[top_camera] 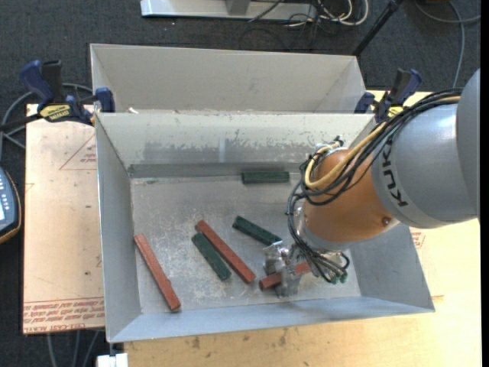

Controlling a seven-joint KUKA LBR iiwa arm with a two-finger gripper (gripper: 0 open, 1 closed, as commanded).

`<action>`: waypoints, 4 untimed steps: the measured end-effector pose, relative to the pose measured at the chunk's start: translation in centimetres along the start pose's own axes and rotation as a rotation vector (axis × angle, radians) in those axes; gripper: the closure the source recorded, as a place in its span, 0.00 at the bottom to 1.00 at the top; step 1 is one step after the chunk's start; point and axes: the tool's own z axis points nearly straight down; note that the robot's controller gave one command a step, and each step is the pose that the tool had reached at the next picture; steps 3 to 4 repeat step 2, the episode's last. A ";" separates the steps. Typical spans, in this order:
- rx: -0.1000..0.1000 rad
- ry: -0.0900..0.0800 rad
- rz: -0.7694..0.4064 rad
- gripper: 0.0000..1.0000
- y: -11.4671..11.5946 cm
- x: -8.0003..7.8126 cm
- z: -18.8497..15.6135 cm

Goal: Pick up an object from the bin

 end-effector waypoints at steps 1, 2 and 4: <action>0.001 -0.009 -0.083 1.00 4.2 -3.9 -10.9; 0.002 -0.010 -0.085 1.00 5.3 -4.7 -18.4; 0.002 -0.010 -0.085 1.00 5.3 -4.7 -18.4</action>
Offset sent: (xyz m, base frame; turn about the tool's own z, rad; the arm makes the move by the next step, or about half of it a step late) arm 0.0242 0.0475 0.1049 -0.0790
